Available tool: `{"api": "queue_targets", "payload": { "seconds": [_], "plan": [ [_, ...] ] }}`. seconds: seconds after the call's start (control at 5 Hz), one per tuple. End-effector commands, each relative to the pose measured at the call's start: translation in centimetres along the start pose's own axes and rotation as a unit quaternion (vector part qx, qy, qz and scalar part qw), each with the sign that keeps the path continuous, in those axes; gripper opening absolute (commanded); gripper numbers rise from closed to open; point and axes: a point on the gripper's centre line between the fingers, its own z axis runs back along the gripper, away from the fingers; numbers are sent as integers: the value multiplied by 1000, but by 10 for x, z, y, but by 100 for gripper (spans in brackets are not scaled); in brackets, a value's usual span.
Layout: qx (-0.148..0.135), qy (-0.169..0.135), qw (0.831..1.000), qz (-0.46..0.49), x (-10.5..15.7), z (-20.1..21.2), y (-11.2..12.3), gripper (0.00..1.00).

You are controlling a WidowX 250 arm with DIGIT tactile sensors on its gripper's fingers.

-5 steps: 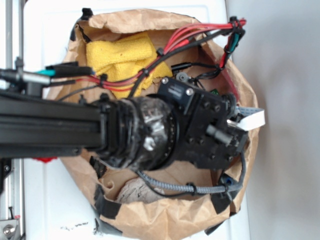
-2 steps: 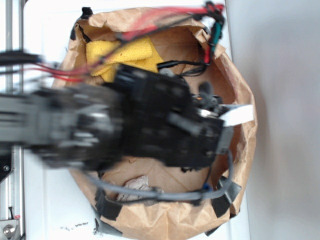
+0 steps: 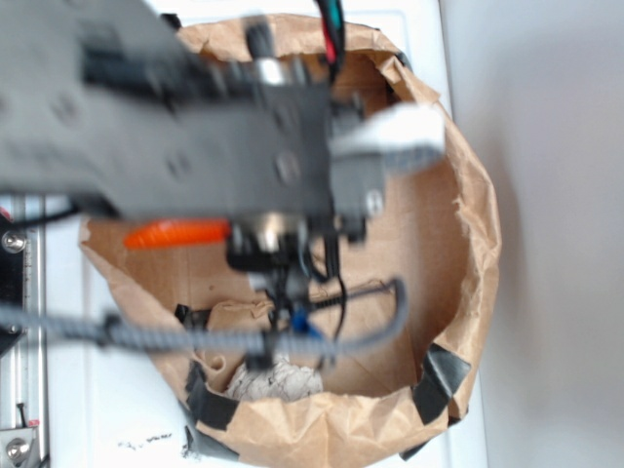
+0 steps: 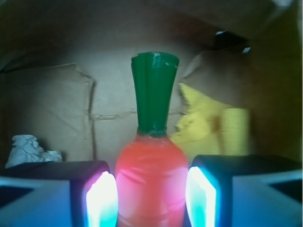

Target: Grab the carrot.

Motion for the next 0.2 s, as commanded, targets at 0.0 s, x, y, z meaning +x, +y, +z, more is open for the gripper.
{"api": "queue_targets", "payload": {
  "seconds": [0.0],
  "plan": [
    [-10,-58,998,8,12,40,14,0]
  ]
}}
